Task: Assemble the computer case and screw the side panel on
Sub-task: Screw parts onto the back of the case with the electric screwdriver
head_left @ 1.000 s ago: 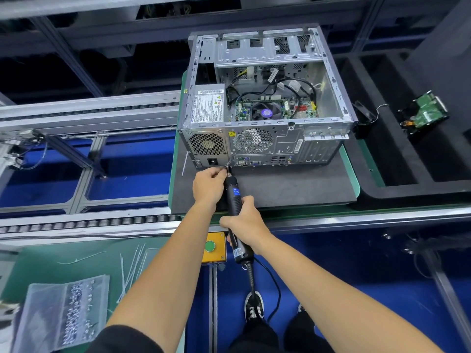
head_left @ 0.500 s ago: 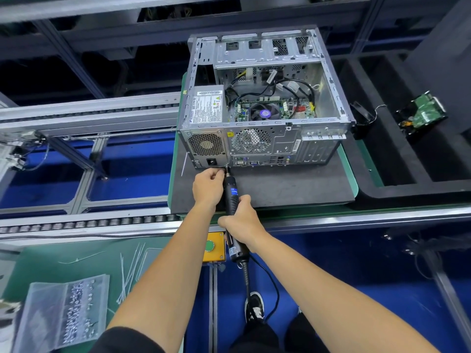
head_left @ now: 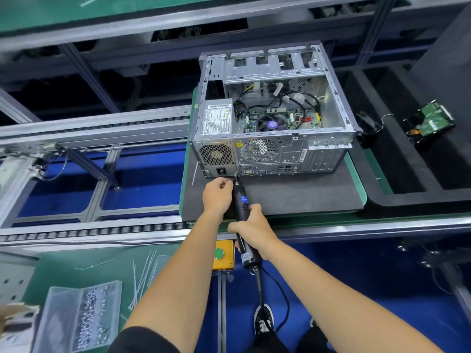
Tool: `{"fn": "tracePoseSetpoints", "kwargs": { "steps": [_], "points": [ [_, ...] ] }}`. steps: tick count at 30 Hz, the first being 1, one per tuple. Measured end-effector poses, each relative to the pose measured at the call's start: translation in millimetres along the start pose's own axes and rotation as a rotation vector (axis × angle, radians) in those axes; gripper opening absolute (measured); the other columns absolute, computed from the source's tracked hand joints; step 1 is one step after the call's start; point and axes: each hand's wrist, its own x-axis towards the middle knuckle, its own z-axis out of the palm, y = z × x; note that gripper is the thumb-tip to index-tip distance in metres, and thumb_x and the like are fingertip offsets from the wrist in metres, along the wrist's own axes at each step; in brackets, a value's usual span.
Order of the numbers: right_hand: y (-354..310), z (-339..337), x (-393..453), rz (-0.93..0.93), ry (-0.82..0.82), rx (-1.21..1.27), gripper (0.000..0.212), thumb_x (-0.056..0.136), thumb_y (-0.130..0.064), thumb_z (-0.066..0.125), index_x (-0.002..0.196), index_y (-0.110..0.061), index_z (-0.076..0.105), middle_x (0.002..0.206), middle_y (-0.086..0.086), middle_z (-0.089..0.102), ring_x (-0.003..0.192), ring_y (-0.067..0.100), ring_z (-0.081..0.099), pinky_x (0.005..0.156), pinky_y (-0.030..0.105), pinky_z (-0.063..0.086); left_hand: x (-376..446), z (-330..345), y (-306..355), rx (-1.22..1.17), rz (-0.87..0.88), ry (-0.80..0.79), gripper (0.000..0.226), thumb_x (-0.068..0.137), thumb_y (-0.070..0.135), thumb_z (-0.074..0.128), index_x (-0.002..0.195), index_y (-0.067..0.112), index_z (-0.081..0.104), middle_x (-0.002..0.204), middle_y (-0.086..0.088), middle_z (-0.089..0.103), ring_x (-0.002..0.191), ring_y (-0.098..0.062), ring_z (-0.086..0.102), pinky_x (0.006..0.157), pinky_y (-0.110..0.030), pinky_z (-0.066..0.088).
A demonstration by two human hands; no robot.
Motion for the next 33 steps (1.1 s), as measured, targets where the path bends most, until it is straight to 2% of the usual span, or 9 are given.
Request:
{"fn": "tracePoseSetpoints", "kwargs": {
  "steps": [5, 9, 13, 17, 22, 25, 29, 33],
  "points": [
    [0.1, -2.5, -0.2, 0.013, -0.009, -0.004, 0.051, 0.076, -0.010, 0.072, 0.111, -0.018, 0.036, 0.103, 0.016, 0.059, 0.069, 0.025, 0.063, 0.068, 0.043, 0.060, 1.1, -0.1, 0.0, 0.023, 0.003, -0.007, 0.012, 0.092, 0.023, 0.055, 0.089, 0.023, 0.067, 0.078, 0.011, 0.060, 0.077, -0.011, 0.054, 0.064, -0.025, 0.037],
    [1.0, -4.2, -0.3, 0.013, -0.004, -0.031, 0.052, 0.076, -0.013, 0.072, 0.113, -0.019, 0.035, 0.105, 0.015, 0.059, 0.076, 0.025, 0.064, 0.073, 0.045, 0.060, 1.9, -0.2, -0.4, 0.015, -0.003, -0.019, 0.011, 0.092, 0.021, 0.055, 0.089, 0.023, 0.065, 0.078, 0.010, 0.061, 0.078, -0.012, 0.055, 0.069, -0.026, 0.040],
    [2.3, -5.9, -1.4, 0.015, -0.020, -0.033, 0.054, 0.077, -0.013, 0.072, 0.115, -0.019, 0.035, 0.106, 0.016, 0.059, 0.074, 0.025, 0.063, 0.073, 0.045, 0.060, 2.5, 0.4, -0.4, 0.024, -0.001, -0.015, 0.011, 0.092, 0.022, 0.055, 0.090, 0.021, 0.066, 0.078, 0.010, 0.061, 0.076, -0.011, 0.055, 0.066, -0.026, 0.040],
    [2.0, -7.6, -1.5, 0.021, -0.025, -0.031, 0.055, 0.077, -0.013, 0.073, 0.116, -0.019, 0.035, 0.107, 0.017, 0.059, 0.075, 0.025, 0.063, 0.075, 0.046, 0.059, 3.8, 1.2, 0.6, 0.024, -0.012, -0.015, 0.009, 0.091, 0.023, 0.056, 0.087, 0.024, 0.064, 0.081, 0.006, 0.063, 0.081, -0.016, 0.058, 0.072, -0.030, 0.046],
    [2.6, -8.7, -3.3, 0.019, -0.038, -0.031, 0.056, 0.076, -0.012, 0.072, 0.116, -0.020, 0.035, 0.108, 0.017, 0.058, 0.076, 0.026, 0.062, 0.075, 0.044, 0.059, 3.8, 2.2, 3.7, 0.061, -0.033, 0.013, 0.008, 0.088, 0.030, 0.059, 0.084, 0.025, 0.064, 0.078, 0.008, 0.063, 0.079, -0.017, 0.057, 0.067, -0.027, 0.038],
    [0.9, -9.7, -3.0, 0.019, -0.043, -0.027, 0.055, 0.076, -0.012, 0.072, 0.116, -0.019, 0.035, 0.107, 0.017, 0.058, 0.075, 0.025, 0.061, 0.073, 0.043, 0.058, 5.7, 4.1, 8.6, 0.053, -0.092, 0.027, 0.012, 0.086, 0.033, 0.061, 0.080, 0.024, 0.065, 0.081, 0.003, 0.066, 0.081, -0.021, 0.057, 0.068, -0.027, 0.039],
    [1.1, -9.7, -2.5, 0.012, -0.026, -0.020, 0.051, 0.077, -0.012, 0.072, 0.114, -0.020, 0.037, 0.104, 0.016, 0.059, 0.075, 0.025, 0.061, 0.074, 0.045, 0.058, 9.0, 10.3, 17.1, 0.012, -0.178, 0.080, 0.023, 0.080, 0.036, 0.067, 0.063, 0.020, 0.062, 0.075, -0.001, 0.065, 0.077, -0.025, 0.059, 0.069, -0.030, 0.048],
    [1.9, -10.1, -1.7, 0.005, -0.013, -0.024, 0.049, 0.078, -0.012, 0.071, 0.113, -0.019, 0.038, 0.105, 0.017, 0.060, 0.075, 0.026, 0.061, 0.076, 0.047, 0.058, 10.0, 16.5, 25.1, -0.063, -0.270, 0.134, 0.021, 0.075, 0.030, 0.070, 0.061, 0.018, 0.059, 0.073, -0.002, 0.063, 0.074, -0.027, 0.061, 0.070, -0.032, 0.051]
  ]
}}
